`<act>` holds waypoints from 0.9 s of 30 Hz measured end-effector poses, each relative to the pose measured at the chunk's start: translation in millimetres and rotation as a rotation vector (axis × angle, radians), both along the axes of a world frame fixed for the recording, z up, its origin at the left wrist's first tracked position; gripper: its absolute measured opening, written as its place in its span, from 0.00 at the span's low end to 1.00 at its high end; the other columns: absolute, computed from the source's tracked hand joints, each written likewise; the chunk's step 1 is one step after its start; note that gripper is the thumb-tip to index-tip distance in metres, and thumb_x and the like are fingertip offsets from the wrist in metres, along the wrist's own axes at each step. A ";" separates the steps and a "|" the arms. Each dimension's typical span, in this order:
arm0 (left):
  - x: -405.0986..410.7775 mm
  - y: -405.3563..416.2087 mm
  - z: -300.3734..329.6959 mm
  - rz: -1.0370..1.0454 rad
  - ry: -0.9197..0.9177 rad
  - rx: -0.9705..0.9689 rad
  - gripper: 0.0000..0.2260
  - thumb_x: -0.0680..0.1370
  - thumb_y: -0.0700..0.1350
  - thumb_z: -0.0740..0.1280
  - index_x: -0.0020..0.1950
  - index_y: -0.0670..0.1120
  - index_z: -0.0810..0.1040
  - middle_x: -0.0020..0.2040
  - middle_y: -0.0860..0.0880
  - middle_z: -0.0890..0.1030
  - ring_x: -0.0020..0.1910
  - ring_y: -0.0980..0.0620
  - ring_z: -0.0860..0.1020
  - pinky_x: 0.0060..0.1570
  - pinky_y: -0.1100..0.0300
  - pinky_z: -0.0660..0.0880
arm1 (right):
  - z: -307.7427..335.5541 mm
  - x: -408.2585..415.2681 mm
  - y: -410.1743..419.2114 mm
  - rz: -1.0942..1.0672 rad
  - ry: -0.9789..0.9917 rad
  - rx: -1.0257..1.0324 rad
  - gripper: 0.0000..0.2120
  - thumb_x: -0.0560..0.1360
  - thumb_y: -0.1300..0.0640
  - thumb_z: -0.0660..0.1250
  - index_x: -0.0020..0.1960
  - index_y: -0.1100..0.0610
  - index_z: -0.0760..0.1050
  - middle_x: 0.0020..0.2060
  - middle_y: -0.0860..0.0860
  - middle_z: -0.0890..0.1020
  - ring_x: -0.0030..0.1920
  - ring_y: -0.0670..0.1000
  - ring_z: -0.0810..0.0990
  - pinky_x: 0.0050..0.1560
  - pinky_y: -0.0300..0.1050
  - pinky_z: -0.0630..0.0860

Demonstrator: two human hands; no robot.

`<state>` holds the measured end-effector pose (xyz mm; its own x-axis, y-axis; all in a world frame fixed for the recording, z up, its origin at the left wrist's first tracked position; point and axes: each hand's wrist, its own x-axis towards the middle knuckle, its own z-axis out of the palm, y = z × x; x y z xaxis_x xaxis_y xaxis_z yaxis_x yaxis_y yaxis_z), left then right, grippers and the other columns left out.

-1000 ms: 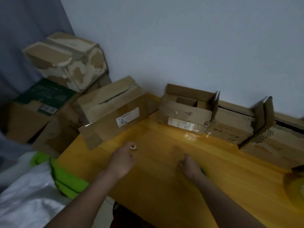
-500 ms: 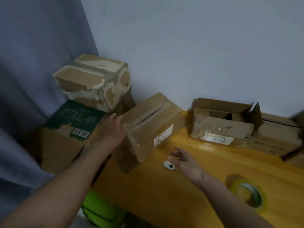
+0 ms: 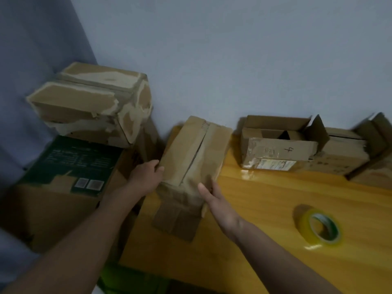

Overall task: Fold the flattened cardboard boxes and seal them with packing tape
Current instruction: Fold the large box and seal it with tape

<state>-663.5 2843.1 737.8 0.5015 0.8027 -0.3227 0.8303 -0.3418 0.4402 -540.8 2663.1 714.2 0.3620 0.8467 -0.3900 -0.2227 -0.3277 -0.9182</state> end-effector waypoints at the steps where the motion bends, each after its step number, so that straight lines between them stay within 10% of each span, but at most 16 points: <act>1: -3.4 -11.1 -0.1 -0.035 -0.020 -0.008 0.21 0.84 0.50 0.54 0.76 0.45 0.64 0.72 0.45 0.70 0.70 0.44 0.69 0.65 0.51 0.69 | -2.6 1.8 -5.3 -0.037 -0.026 -0.008 0.44 0.70 0.32 0.62 0.78 0.45 0.46 0.75 0.45 0.60 0.73 0.50 0.62 0.72 0.48 0.62; 5: -17.6 -67.0 -5.2 -0.142 -0.151 0.040 0.16 0.83 0.47 0.57 0.70 0.49 0.73 0.63 0.49 0.78 0.58 0.53 0.77 0.54 0.60 0.74 | -6.5 20.1 -27.7 -0.158 -0.097 0.020 0.35 0.73 0.31 0.57 0.76 0.41 0.54 0.75 0.42 0.60 0.73 0.46 0.59 0.69 0.46 0.59; 8: -21.0 -96.4 -10.0 -0.255 -0.163 0.064 0.12 0.82 0.48 0.61 0.63 0.52 0.78 0.45 0.55 0.80 0.38 0.62 0.75 0.36 0.70 0.70 | -19.3 37.0 -41.2 -0.066 -0.526 -0.013 0.20 0.81 0.46 0.56 0.72 0.43 0.63 0.77 0.44 0.52 0.75 0.43 0.49 0.71 0.41 0.52; 14: -21.0 -103.2 -16.8 -0.250 -0.143 0.062 0.16 0.75 0.56 0.68 0.62 0.54 0.78 0.54 0.55 0.78 0.55 0.56 0.73 0.56 0.58 0.73 | -34.1 57.9 -59.5 0.182 -0.839 0.007 0.23 0.78 0.46 0.59 0.72 0.45 0.67 0.76 0.44 0.46 0.73 0.44 0.51 0.73 0.42 0.56; 21: -16.7 -116.9 -14.0 -0.336 0.009 0.331 0.21 0.75 0.58 0.68 0.66 0.55 0.74 0.55 0.56 0.77 0.55 0.56 0.69 0.57 0.60 0.67 | -34.2 68.9 -64.0 0.252 -1.174 -0.105 0.25 0.75 0.46 0.65 0.72 0.43 0.67 0.72 0.56 0.58 0.70 0.57 0.64 0.66 0.57 0.71; 27: -20.7 -126.4 -20.0 -0.318 0.039 0.385 0.28 0.73 0.58 0.71 0.71 0.56 0.69 0.61 0.55 0.73 0.59 0.55 0.68 0.58 0.61 0.64 | -22.8 51.5 -40.5 0.434 -1.452 -0.124 0.38 0.68 0.28 0.61 0.71 0.49 0.68 0.75 0.57 0.59 0.75 0.60 0.54 0.74 0.62 0.56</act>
